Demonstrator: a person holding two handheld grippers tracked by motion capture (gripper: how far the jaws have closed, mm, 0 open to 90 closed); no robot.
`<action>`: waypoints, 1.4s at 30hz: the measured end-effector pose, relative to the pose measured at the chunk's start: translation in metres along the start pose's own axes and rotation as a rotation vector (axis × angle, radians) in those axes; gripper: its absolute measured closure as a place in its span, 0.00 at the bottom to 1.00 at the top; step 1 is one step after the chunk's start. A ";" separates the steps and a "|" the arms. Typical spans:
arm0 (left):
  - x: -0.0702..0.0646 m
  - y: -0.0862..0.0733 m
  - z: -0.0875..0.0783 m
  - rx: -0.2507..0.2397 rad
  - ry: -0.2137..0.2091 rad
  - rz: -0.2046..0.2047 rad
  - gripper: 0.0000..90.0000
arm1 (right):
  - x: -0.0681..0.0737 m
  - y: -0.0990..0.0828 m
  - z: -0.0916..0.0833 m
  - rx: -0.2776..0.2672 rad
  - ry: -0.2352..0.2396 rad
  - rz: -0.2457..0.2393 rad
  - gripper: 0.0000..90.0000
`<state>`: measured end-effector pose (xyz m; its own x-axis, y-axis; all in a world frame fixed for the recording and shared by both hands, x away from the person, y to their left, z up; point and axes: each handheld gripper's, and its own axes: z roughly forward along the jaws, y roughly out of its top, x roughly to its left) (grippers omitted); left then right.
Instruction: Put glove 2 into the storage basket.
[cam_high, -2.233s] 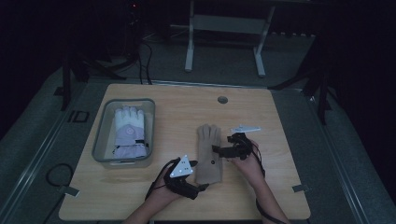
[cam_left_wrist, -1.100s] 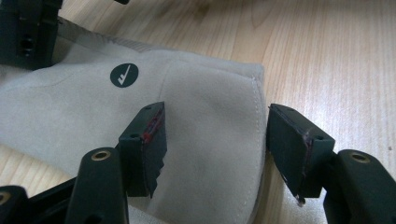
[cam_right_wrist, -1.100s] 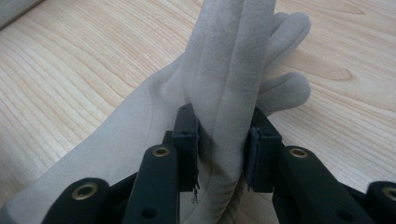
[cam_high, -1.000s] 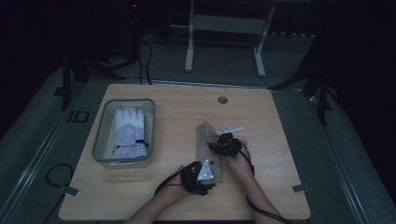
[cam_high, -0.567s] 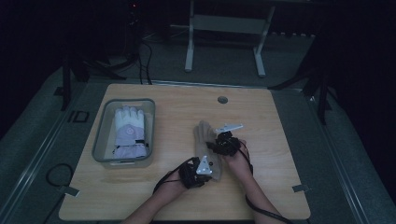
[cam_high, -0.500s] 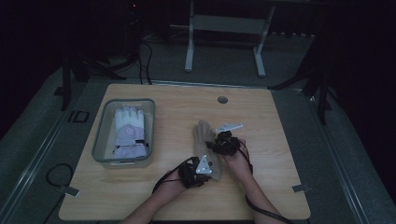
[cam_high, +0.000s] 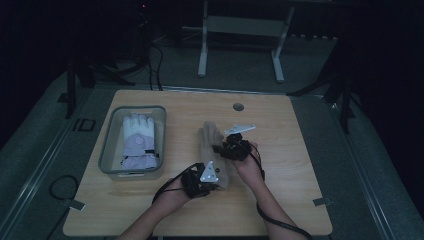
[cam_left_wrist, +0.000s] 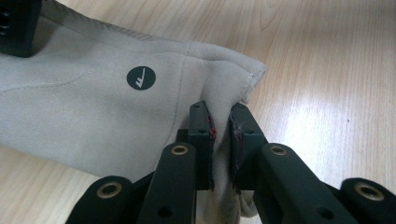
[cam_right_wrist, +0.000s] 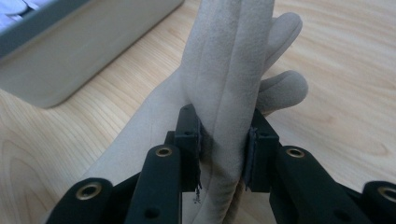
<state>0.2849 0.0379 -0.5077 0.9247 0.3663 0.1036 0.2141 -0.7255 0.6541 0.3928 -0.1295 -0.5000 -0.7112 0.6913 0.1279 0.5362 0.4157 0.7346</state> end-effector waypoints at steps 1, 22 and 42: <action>0.001 0.000 -0.003 0.004 0.003 -0.001 0.91 | 0.002 0.002 0.000 -0.006 0.002 -0.002 0.79; 0.022 -0.017 -0.068 0.039 0.106 -0.025 0.91 | 0.057 0.076 0.012 -0.047 0.041 -0.109 0.79; 0.050 -0.061 -0.142 0.107 0.240 -0.087 0.91 | 0.113 0.140 0.064 -0.064 0.147 -0.133 0.79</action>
<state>0.2738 0.1828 -0.4361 0.8031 0.5480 0.2339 0.3331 -0.7384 0.5863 0.4165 0.0440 -0.4255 -0.8350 0.5371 0.1195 0.4067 0.4561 0.7915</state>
